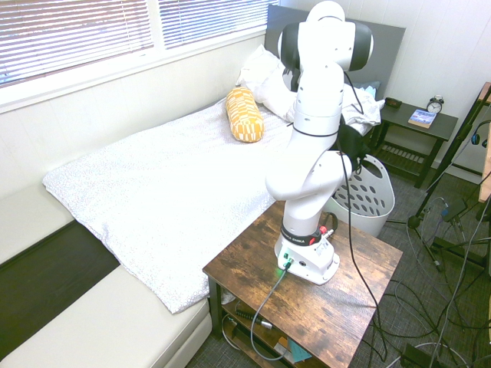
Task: Put my clothes in the laundry bag
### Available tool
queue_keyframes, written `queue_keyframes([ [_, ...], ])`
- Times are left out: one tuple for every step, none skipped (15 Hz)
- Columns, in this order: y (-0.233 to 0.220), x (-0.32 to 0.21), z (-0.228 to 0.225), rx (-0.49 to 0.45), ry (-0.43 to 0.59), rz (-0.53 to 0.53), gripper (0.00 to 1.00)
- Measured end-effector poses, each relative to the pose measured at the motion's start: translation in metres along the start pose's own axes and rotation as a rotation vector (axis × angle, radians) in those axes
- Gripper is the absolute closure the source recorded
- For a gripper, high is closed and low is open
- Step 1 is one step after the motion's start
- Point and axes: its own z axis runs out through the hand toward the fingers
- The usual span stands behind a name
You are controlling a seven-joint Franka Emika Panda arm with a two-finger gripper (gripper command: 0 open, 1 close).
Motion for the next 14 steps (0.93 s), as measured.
queue_keyframes([
  [-0.020,0.007,0.029,0.003,-0.021,0.009,0.00],
  [-0.038,0.014,0.058,0.013,-0.036,0.026,0.00],
  [-0.054,0.020,0.082,0.021,-0.044,0.040,0.00],
  [-0.071,0.026,0.104,0.025,-0.048,0.046,0.00],
  [-0.089,0.030,0.120,0.032,-0.050,0.045,0.00],
  [-0.106,0.032,0.133,0.036,-0.056,0.037,0.00],
  [-0.117,0.034,0.140,0.034,-0.063,0.028,0.00],
  [-0.122,0.036,0.137,0.040,-0.061,0.027,0.00],
  [-0.125,0.035,0.136,0.045,-0.061,0.028,0.00],
  [-0.125,0.035,0.135,0.048,-0.061,0.030,0.00],
  [-0.125,0.035,0.135,0.048,-0.060,0.030,0.00],
  [-0.126,0.035,0.134,0.050,-0.059,0.031,0.00],
  [-0.126,0.036,0.133,0.052,-0.052,0.032,0.00],
  [-0.125,0.039,0.128,0.066,-0.040,0.039,0.00],
])
